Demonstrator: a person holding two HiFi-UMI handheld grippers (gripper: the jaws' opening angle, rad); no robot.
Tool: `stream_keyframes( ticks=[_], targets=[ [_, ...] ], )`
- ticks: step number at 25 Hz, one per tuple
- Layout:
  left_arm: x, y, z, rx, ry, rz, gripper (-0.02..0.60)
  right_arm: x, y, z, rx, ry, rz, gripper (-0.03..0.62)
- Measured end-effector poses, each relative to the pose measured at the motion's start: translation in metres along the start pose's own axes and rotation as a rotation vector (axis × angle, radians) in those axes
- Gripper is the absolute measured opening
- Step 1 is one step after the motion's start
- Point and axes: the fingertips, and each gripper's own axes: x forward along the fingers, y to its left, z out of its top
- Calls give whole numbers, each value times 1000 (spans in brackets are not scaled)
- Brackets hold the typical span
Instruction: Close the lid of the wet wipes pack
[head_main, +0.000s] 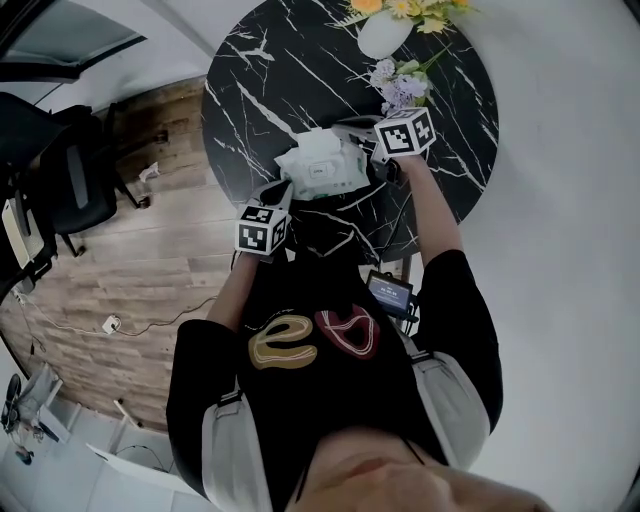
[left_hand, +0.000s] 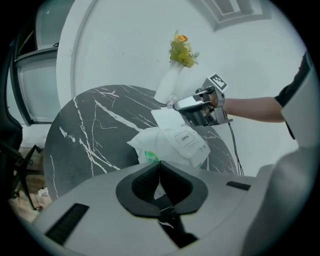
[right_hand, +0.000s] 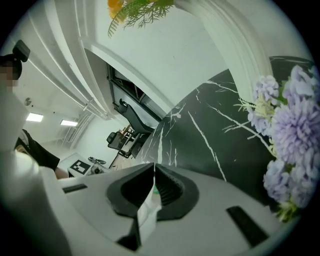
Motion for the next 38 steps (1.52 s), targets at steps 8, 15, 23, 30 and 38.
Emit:
stream_keyframes(
  ticks=[8,15,23,30,38],
  targets=[
    [0,-1,-1,27,-4,-2,18,-6,16,1,-53,-13,10,19],
    [0,1,-1,11,-2,-11,18,-8,24,2,-83,-12,-2,20],
    [0,0,0,13,9,-10,18,-13,37,-1,-106,-8,5,21],
    [0,-1,-1,-6,2,-14,18,-17,44,-7,-122,-26,2,28],
    [0,0,-1,-7,-3,-14,18,-21,56,-17,-115,-58,0,37]
  ],
)
